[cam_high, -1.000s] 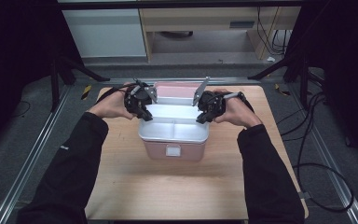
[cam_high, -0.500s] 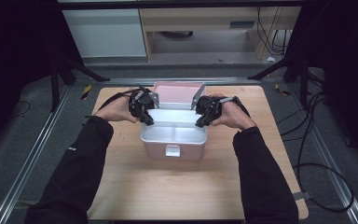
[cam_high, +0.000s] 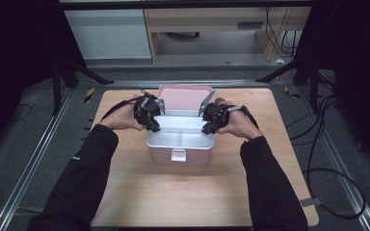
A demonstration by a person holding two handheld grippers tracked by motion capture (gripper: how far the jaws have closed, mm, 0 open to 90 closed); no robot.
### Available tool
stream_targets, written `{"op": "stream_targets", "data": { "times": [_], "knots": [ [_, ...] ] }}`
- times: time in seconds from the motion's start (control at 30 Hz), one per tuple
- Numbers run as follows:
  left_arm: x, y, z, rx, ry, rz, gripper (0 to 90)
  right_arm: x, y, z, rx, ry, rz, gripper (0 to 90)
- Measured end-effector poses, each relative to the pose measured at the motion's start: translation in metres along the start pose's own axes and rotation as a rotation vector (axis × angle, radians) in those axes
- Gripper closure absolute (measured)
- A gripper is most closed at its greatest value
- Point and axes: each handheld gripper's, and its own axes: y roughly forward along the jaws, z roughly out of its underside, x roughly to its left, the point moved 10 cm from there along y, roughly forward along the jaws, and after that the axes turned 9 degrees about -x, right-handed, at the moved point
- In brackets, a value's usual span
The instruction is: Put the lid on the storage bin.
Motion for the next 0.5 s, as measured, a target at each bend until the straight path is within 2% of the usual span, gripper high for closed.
{"op": "stream_targets", "data": {
  "times": [0.1, 0.13, 0.2, 0.27, 0.33, 0.43, 0.5],
  "knots": [
    [0.001, -0.010, -0.003, -0.086, -0.050, -0.025, 69.3, -0.003, -0.008, -0.009, -0.062, 0.046, 0.032, 70.5],
    [0.003, -0.014, -0.003, -0.110, -0.079, -0.037, 66.8, -0.004, -0.010, -0.011, -0.076, 0.058, 0.048, 68.1],
    [0.006, -0.021, -0.001, -0.124, -0.100, -0.071, 60.7, -0.006, -0.016, -0.017, -0.112, 0.082, 0.074, 62.6],
    [0.009, -0.029, -0.001, -0.178, -0.151, -0.105, 55.3, -0.010, -0.022, -0.021, -0.137, 0.106, 0.117, 57.3],
    [0.011, -0.035, -0.001, -0.220, -0.193, -0.120, 51.4, -0.014, -0.027, -0.025, -0.172, 0.129, 0.159, 53.7],
    [0.020, -0.042, 0.004, -0.237, -0.253, -0.181, 45.4, -0.022, -0.032, -0.026, -0.205, 0.184, 0.218, 48.0],
    [0.027, -0.043, 0.006, -0.244, -0.289, -0.217, 41.7, -0.031, -0.036, -0.024, -0.226, 0.239, 0.268, 44.8]
  ]
}}
